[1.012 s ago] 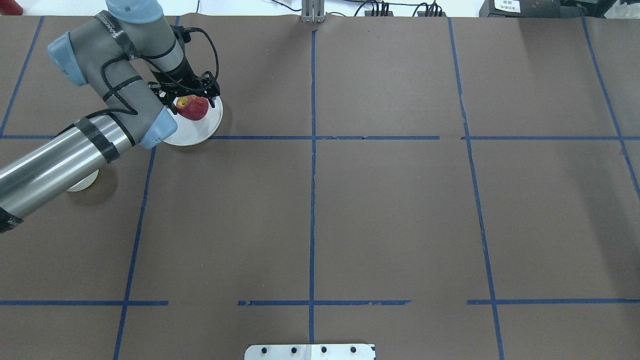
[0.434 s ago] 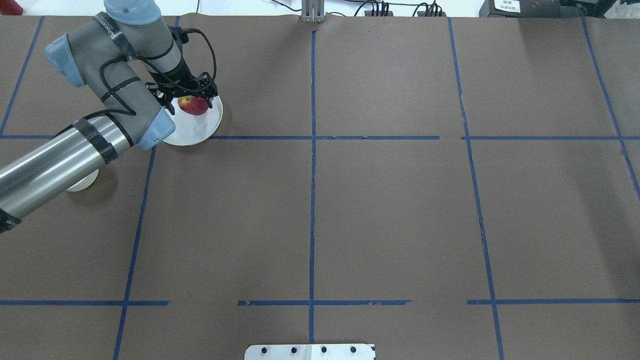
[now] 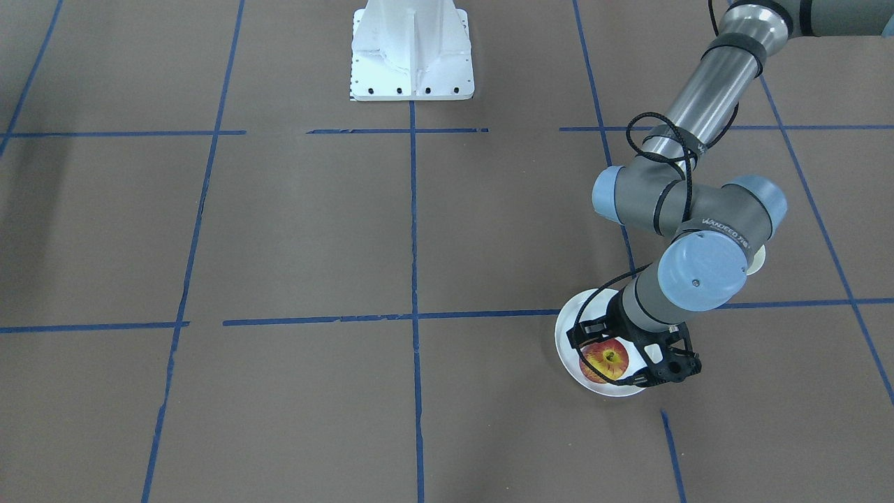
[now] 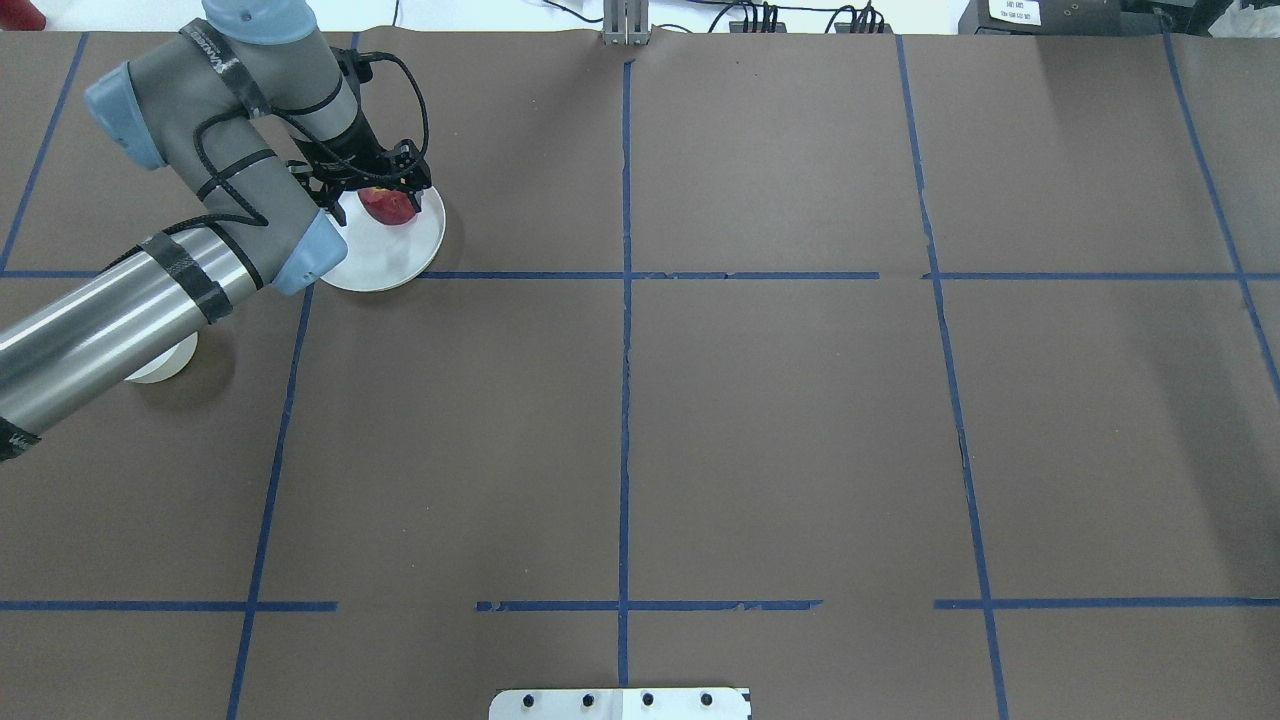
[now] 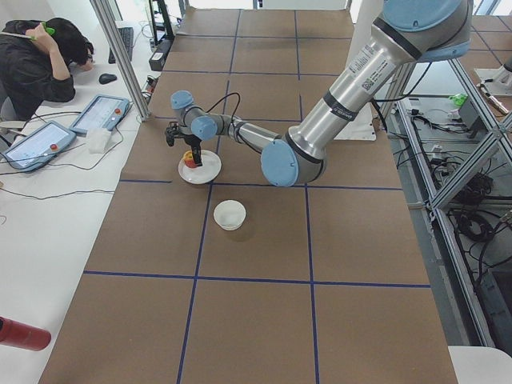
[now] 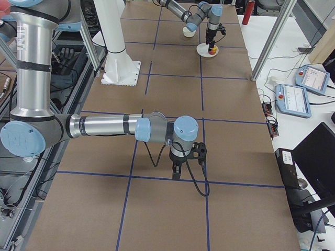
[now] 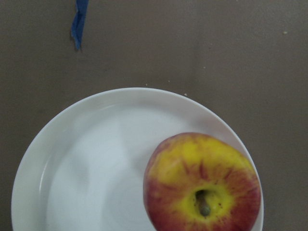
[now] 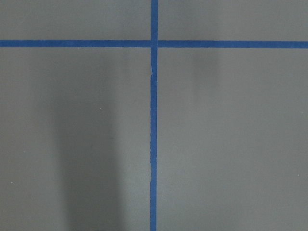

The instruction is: Move apple from plate to bowl

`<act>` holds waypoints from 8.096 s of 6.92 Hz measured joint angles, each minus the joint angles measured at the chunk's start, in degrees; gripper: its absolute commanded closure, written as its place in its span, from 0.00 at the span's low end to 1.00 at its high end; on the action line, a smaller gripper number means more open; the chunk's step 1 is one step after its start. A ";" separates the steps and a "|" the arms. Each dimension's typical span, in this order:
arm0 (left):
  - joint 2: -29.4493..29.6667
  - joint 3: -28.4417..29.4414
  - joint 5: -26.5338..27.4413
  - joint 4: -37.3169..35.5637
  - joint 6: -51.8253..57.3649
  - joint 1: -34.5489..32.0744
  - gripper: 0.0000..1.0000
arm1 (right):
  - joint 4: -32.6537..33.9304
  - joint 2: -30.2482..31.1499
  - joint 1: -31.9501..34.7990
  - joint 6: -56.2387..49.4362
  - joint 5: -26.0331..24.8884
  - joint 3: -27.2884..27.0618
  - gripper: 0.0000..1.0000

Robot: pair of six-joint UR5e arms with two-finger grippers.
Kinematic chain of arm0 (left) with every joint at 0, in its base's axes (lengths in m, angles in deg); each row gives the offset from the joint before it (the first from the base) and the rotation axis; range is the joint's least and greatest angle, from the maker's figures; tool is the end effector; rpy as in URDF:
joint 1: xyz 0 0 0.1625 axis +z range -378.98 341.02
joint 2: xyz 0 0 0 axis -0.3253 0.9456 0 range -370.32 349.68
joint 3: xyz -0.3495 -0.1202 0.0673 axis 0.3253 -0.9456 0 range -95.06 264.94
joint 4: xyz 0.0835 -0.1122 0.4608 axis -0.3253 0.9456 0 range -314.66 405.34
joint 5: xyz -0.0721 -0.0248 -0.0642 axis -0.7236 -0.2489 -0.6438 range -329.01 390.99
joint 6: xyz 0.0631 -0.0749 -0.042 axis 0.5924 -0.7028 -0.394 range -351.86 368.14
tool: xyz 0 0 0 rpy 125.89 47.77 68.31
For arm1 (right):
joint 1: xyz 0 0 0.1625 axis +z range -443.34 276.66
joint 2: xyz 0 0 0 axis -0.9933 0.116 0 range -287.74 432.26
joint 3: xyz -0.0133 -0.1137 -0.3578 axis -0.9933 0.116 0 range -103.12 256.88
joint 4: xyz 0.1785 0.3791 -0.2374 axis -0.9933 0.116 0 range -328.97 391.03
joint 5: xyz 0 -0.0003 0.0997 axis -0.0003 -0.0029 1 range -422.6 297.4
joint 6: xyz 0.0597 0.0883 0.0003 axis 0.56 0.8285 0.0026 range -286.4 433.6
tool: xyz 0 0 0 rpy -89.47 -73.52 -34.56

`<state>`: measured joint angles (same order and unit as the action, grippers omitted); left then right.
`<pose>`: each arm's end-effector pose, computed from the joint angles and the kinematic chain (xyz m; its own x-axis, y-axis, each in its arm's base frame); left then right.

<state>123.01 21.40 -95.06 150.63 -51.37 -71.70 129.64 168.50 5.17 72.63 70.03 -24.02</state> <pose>0.4472 -0.7038 0.3213 0.6720 -0.2053 -0.7115 0.1305 0.9786 -0.1591 0.0477 -0.5159 0.5835 0.7361 0.0107 0.6768 0.0383 0.9976 -0.0574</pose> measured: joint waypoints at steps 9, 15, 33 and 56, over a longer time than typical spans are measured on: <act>2.99 9.78 1.14 11.88 -2.82 -0.71 0.00 | 0.00 0.00 0.00 0.00 0.00 0.00 0.00; 2.87 7.29 1.89 9.54 -2.64 -2.02 1.00 | 0.00 0.00 0.00 0.00 0.00 0.00 0.00; -40.36 -30.40 9.43 17.11 6.16 -2.58 0.00 | 0.00 0.00 0.00 0.00 0.00 0.02 0.00; -52.57 -38.76 -9.56 -19.07 69.30 -38.16 0.00 | 0.00 0.00 0.02 0.00 0.00 0.00 0.00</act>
<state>70.44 -17.36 -104.62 131.56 17.93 -109.86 129.64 168.50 5.19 72.63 70.03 -24.02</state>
